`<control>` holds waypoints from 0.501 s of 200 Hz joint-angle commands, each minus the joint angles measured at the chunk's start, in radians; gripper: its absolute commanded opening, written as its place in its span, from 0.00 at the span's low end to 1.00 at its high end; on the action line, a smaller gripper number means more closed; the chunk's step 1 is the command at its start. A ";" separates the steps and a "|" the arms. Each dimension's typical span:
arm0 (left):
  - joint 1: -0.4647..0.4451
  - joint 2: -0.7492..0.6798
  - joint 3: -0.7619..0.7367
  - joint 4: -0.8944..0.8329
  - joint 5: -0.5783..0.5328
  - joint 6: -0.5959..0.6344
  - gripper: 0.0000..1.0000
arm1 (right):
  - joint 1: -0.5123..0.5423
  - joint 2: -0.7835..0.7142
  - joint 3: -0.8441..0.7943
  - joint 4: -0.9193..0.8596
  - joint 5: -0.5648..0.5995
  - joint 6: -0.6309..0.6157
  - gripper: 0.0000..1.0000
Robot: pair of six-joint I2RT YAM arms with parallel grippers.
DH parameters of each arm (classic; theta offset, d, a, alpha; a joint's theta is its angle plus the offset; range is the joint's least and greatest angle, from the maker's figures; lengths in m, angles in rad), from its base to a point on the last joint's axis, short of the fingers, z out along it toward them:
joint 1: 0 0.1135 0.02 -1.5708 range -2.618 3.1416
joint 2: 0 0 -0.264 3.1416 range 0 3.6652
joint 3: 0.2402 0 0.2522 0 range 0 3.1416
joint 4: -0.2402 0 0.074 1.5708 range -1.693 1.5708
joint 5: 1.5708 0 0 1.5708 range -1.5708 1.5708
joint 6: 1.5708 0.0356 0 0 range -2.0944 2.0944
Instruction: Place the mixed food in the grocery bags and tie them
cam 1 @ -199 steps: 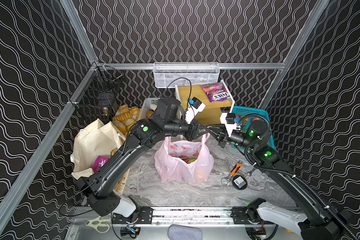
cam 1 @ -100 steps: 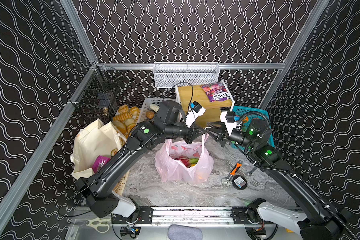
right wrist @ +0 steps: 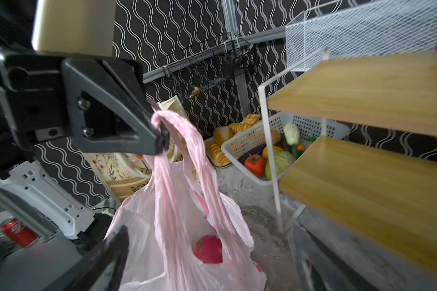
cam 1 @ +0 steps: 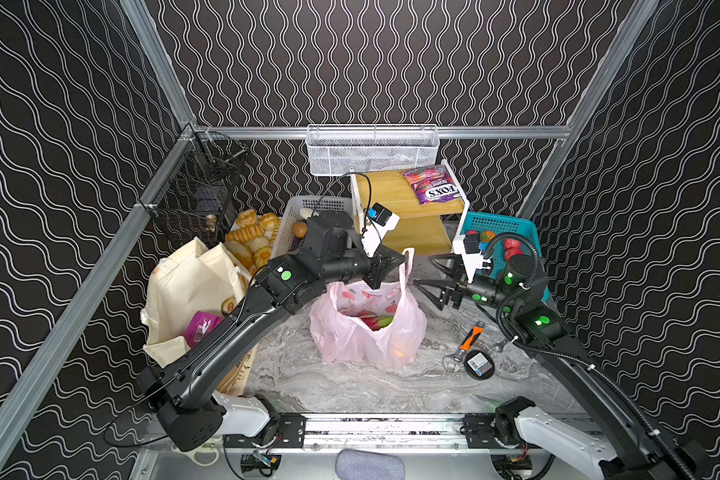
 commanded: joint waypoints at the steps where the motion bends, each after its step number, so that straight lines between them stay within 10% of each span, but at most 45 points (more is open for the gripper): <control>1: 0.001 -0.001 -0.002 0.042 0.014 -0.011 0.00 | 0.007 0.035 -0.003 0.142 -0.080 0.078 1.00; 64: 0.001 -0.005 -0.012 0.045 -0.008 -0.026 0.00 | 0.048 0.200 0.010 0.309 -0.177 0.146 1.00; 100: 0.001 -0.011 -0.015 0.042 -0.026 -0.027 0.00 | 0.057 0.240 -0.034 0.421 -0.202 0.247 0.76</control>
